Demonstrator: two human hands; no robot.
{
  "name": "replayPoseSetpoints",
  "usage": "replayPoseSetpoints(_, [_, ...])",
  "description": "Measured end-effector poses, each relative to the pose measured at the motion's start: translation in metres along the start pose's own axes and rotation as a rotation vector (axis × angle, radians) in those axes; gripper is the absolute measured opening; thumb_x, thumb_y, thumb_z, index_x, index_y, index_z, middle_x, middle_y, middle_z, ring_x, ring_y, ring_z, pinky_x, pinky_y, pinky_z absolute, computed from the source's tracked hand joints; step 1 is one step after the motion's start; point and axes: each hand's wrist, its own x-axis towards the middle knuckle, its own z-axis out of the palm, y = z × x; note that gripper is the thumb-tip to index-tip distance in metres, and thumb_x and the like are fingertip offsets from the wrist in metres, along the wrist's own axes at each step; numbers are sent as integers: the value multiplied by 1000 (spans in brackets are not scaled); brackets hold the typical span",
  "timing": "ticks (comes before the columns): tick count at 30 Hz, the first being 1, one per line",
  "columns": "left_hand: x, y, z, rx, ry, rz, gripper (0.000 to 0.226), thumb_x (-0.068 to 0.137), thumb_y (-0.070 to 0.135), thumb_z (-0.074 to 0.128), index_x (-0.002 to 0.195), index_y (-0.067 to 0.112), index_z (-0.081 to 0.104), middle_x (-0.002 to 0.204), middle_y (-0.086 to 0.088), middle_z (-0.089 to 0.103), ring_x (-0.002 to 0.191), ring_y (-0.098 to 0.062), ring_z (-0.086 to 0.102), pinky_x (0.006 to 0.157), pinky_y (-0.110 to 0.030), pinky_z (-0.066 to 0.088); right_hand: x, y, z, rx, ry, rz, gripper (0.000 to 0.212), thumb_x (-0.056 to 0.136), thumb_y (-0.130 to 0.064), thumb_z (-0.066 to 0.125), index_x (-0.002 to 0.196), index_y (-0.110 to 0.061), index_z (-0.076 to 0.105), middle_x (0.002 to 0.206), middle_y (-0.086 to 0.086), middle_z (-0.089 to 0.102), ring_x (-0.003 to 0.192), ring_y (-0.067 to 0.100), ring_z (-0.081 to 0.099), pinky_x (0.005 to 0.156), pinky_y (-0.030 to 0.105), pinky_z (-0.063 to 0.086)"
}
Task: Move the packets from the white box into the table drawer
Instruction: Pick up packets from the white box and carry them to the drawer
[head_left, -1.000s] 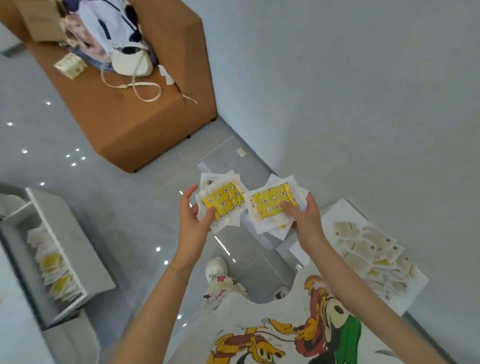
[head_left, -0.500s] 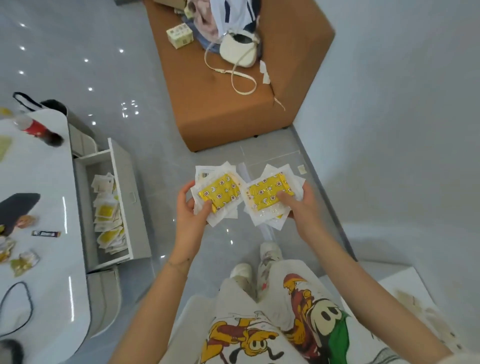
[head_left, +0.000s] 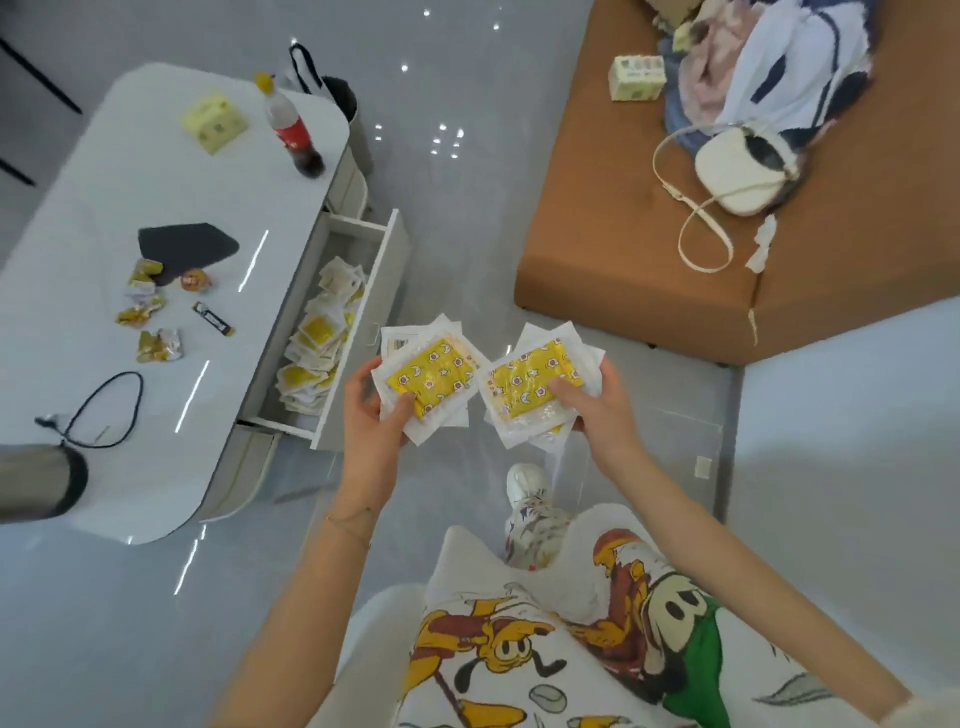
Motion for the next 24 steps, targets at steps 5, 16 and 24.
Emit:
replayPoseSetpoints(5, [19, 1, 3, -147, 190, -12, 50, 92, -4, 56, 129, 27, 44, 115, 2, 67, 105, -23, 66, 66, -29, 56, 53, -28, 23, -65, -135, 37, 36, 85, -8, 68, 114, -25, 55, 109, 2, 69, 96, 21, 69, 80, 42, 57])
replayPoseSetpoints(16, [61, -7, -51, -273, 482, -68, 50, 92, -1, 55, 135, 20, 40, 116, -5, 67, 97, -21, 70, 68, -32, 58, 136, -38, 111, -247, -326, 81, 39, 86, -6, 66, 119, -22, 52, 104, -4, 67, 93, 16, 67, 69, 33, 54])
replayPoseSetpoints(24, [147, -1, -127, -459, 614, -137, 50, 91, -5, 53, 129, 24, 40, 113, -3, 65, 94, -20, 68, 62, -28, 57, 212, -45, 226, -327, -358, 89, 35, 87, -4, 65, 111, -28, 55, 102, -4, 67, 93, 16, 67, 72, 32, 56])
